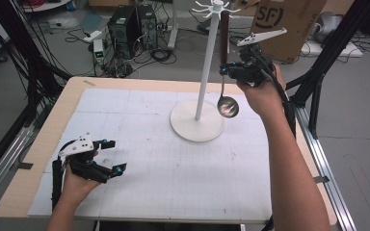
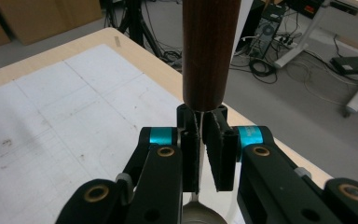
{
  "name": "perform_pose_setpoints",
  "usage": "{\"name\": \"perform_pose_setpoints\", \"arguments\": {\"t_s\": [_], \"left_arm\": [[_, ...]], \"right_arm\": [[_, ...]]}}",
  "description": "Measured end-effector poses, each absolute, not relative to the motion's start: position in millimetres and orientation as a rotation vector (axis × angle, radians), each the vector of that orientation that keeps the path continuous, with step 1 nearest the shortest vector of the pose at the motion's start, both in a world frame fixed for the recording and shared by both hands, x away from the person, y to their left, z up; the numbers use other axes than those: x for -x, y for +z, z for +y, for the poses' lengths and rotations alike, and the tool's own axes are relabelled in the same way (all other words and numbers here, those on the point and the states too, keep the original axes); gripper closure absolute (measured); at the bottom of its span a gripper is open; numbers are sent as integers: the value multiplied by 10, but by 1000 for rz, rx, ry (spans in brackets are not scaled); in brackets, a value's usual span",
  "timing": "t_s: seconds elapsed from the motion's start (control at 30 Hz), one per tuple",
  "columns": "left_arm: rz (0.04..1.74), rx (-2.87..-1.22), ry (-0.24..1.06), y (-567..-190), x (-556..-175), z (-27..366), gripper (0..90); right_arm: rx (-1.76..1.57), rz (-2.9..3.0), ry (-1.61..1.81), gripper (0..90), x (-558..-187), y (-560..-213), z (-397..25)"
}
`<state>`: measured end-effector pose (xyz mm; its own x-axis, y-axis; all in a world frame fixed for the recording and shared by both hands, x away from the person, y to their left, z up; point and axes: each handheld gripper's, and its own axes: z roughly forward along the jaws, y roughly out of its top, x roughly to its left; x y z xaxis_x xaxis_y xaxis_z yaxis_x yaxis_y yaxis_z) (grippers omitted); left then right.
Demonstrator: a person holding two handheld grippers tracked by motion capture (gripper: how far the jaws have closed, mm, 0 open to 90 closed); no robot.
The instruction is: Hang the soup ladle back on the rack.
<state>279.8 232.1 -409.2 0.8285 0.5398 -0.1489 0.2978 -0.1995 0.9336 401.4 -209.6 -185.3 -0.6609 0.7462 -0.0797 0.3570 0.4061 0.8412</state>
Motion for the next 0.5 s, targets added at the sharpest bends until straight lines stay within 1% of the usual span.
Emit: {"name": "perform_pose_setpoints", "arguments": {"t_s": [0.5], "left_arm": [[649, -1799, 252, -4098, -2802, 2336, 26]], "right_arm": [[-992, 2211, 1130, 842, -4123, -1860, -2092]]}}
